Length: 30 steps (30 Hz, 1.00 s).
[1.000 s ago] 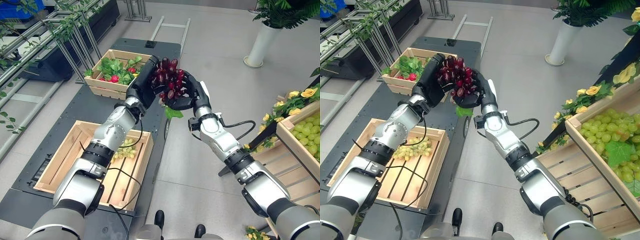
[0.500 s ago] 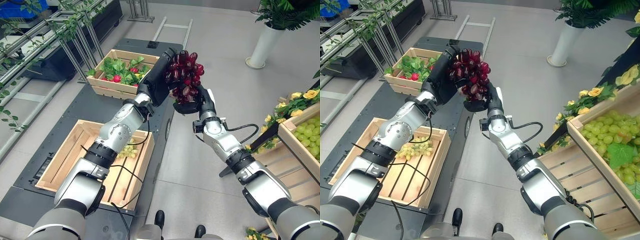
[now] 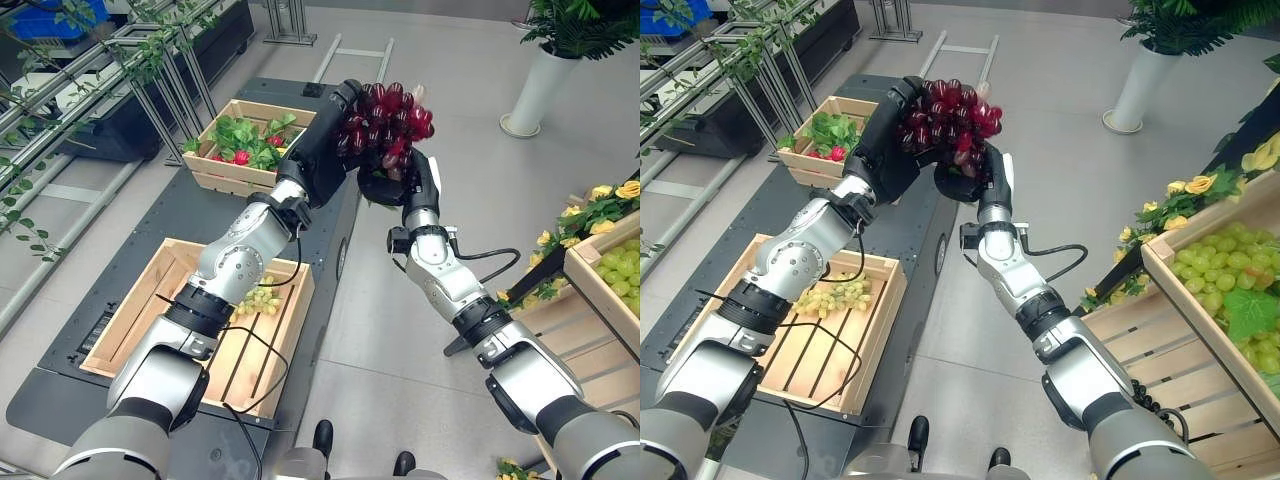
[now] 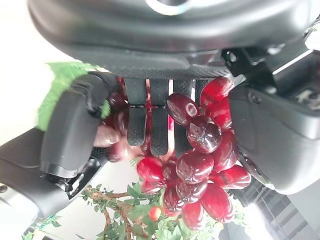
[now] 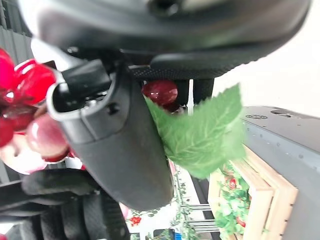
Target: Pick up the fruits from the basket on one side to the basket on the other side
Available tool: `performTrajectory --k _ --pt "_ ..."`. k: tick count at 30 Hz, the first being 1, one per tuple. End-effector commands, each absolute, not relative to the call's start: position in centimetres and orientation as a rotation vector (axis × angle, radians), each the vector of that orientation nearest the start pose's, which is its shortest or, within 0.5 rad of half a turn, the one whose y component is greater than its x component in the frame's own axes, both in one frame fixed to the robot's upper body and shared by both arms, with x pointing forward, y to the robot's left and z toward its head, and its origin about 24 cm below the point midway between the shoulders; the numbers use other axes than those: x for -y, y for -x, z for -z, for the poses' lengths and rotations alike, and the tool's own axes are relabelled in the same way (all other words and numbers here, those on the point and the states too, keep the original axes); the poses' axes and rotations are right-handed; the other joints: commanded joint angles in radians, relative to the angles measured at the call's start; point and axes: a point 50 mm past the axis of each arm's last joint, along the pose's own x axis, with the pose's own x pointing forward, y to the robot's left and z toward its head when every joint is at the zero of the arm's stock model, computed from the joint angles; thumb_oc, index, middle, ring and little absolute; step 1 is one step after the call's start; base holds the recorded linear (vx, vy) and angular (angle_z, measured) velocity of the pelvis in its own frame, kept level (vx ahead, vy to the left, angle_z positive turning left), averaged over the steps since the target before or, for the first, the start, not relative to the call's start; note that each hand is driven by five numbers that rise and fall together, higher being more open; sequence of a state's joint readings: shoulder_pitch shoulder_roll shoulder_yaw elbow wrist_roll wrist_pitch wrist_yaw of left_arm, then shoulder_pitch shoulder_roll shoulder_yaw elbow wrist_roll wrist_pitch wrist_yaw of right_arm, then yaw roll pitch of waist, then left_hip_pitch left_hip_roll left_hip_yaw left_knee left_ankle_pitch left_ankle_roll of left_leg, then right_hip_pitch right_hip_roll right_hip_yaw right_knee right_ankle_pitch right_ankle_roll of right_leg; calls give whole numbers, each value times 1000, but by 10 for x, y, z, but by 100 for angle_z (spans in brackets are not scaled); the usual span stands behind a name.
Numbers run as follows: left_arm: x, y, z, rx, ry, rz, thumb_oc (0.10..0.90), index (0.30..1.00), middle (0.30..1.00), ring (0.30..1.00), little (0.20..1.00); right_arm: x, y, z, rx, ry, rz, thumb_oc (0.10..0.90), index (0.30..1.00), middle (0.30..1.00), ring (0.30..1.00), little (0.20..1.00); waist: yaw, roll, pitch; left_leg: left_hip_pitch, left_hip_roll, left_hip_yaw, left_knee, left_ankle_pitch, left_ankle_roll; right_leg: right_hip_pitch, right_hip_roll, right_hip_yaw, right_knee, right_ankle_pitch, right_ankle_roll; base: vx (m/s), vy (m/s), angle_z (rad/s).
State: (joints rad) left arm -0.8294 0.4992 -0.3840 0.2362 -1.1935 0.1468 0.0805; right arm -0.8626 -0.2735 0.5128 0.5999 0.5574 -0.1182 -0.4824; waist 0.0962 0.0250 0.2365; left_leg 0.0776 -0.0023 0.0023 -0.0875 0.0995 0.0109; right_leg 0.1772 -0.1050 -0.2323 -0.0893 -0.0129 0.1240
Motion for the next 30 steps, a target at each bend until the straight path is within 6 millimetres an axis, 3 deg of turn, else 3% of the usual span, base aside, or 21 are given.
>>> performTrajectory --k 1,8,9,10,11,12,17,21,26,30 --pt "-122 -375 -243 213 515 434 400 300 300 300 300 88 -368 -225 573 -151 -12 400 300 300 300 300 6 12 -191 52 -69 -36 0 -142 -5 -17 42 -5 2 -12 -70 0 0 0" --pt "-139 -382 -233 183 529 348 400 300 300 300 300 98 -369 -220 556 -156 15 400 300 300 300 300 -6 13 -184 56 -66 -24 0 -142 -6 -17 45 4 2 -12 -72 0 0 0" --pt "-141 -383 -231 178 526 331 425 338 338 338 338 99 -369 -218 553 -157 20 400 300 300 300 300 -8 13 -183 56 -65 -23 0 -142 -6 -17 45 6 2 -12 -72 0 0 0" --pt "-144 -384 -228 172 524 314 562 542 542 542 542 100 -369 -217 552 -156 23 400 300 300 300 300 -11 13 -183 57 -65 -21 0 -142 -6 -16 46 8 2 -13 -73 0 0 0" --pt "-144 -384 -228 171 524 314 562 542 542 542 542 100 -369 -217 552 -156 23 400 300 300 300 300 -10 13 -183 57 -65 -21 0 -142 -6 -16 46 8 2 -13 -73 0 0 0" --pt "-150 -386 -222 155 526 283 800 900 900 900 900 103 -368 -214 555 -150 32 400 300 300 300 300 -14 13 -180 58 -64 -18 0 -143 -7 -16 47 11 2 -12 -73 0 0 0" --pt "-170 -387 -200 110 478 193 800 900 900 900 900 116 -365 -209 565 -115 70 400 300 300 300 300 -26 11 -170 61 -62 -8 0 -145 -6 -18 51 25 2 -12 -74 -1 7 -2" --pt "-197 -384 -177 75 471 105 800 900 900 900 900 137 -362 -201 560 -70 104 400 300 300 300 300 -42 9 -163 64 -59 7 0 -148 -4 -22 55 43 2 -11 -74 -3 20 -8" --pt "-214 -376 -155 44 473 93 800 900 900 900 900 164 -358 -183 517 -14 143 400 300 300 300 300 -61 5 -153 70 -55 28 0 -151 -3 -25 59 64 2 -6 -72 8 27 -7" --pt "-215 -368 -139 18 467 127 800 900 900 900 900 179 -353 -166 472 20 150 400 300 300 300 300 -72 2 -146 76 -53 46 0 -154 0 -25 62 76 2 -3 -72 10 28 -12"
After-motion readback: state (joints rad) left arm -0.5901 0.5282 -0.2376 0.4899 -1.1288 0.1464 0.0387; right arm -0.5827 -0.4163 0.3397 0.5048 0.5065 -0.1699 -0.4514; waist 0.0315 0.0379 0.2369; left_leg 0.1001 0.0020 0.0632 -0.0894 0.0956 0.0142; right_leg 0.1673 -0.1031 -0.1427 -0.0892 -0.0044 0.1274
